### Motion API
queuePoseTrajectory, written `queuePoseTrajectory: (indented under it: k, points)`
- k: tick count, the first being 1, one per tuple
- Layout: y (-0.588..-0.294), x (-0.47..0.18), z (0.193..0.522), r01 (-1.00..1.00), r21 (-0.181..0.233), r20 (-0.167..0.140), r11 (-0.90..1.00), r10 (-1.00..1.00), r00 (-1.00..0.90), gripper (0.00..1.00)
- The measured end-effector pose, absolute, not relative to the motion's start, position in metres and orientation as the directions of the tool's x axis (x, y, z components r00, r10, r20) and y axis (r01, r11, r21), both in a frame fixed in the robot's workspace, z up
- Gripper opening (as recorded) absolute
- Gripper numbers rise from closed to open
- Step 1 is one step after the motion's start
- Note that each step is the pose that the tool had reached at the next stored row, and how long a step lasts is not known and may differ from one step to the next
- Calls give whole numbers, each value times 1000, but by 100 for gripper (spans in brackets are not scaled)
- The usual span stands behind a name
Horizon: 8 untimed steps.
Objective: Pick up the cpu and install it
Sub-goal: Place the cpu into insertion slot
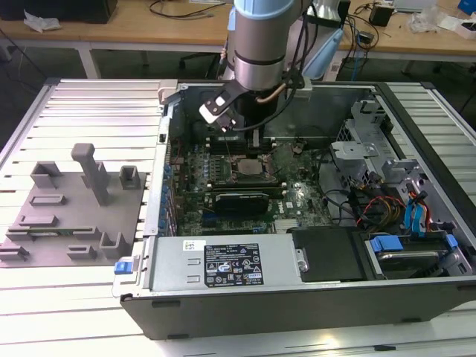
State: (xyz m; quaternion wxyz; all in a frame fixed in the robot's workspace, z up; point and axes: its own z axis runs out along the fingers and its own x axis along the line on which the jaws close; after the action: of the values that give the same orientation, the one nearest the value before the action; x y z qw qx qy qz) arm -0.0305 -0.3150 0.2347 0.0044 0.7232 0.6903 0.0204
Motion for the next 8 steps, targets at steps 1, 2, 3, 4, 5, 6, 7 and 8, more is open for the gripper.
queuePoseTrajectory:
  k: [1,2,3,4,5,6,7,8]
  points:
    - [-315,-30,241,998,35,23,-47,999,46,11]
    - [-315,-30,245,998,35,22,-47,999,46,11]
    - [-315,-30,251,998,35,21,-47,999,46,11]
    - [-315,-30,255,998,35,20,-47,999,46,11]
    - [-315,-30,260,998,35,19,-47,999,46,11]
    - [-315,-30,264,998,35,15,-47,999,46,11]
    - [-315,-30,264,998,35,15,-47,999,46,11]
    - [-315,-30,264,998,35,15,-47,999,46,11]
